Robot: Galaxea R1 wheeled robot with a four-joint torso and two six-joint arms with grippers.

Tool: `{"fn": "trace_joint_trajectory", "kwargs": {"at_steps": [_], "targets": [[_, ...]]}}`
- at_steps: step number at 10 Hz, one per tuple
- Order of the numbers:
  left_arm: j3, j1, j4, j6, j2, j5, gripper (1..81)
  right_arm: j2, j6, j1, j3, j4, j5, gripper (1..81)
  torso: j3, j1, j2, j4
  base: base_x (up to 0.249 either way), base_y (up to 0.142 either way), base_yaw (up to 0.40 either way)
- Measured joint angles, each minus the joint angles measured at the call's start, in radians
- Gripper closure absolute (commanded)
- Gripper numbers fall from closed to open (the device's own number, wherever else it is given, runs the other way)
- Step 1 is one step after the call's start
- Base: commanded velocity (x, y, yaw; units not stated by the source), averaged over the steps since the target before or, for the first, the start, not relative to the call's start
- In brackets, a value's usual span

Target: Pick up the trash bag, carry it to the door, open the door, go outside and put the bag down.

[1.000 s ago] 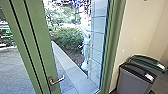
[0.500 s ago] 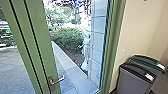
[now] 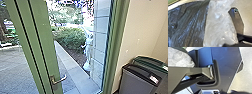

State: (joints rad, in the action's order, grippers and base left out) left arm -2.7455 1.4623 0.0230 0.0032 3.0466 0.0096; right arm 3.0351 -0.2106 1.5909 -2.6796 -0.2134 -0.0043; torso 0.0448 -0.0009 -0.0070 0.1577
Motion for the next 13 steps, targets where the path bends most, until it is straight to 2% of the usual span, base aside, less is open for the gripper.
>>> {"fn": "trace_joint_trajectory", "kwargs": {"at_steps": [4, 8, 13], "targets": [[0.046, 0.015, 0.011, 0.0, -0.027, -0.007, 81.1, -0.03, 0.001, 0.009, 0.028, -0.001, 0.039, 1.0, 0.0, 0.0, 0.0, 0.0, 0.0, 0.0, 0.185], [0.15, 0.026, 0.017, 0.0, -0.092, -0.011, 81.1, -0.104, 0.001, 0.01, 0.163, -0.005, 0.05, 1.0, 0.0, 0.0, 0.0, 0.0, 0.0, 0.0, 0.187], [0.159, 0.031, 0.022, 0.0, -0.102, -0.019, 81.1, -0.111, 0.001, 0.011, 0.173, -0.008, 0.05, 1.0, 0.0, 0.0, 0.0, 0.0, 0.0, 0.0, 0.199]]}}
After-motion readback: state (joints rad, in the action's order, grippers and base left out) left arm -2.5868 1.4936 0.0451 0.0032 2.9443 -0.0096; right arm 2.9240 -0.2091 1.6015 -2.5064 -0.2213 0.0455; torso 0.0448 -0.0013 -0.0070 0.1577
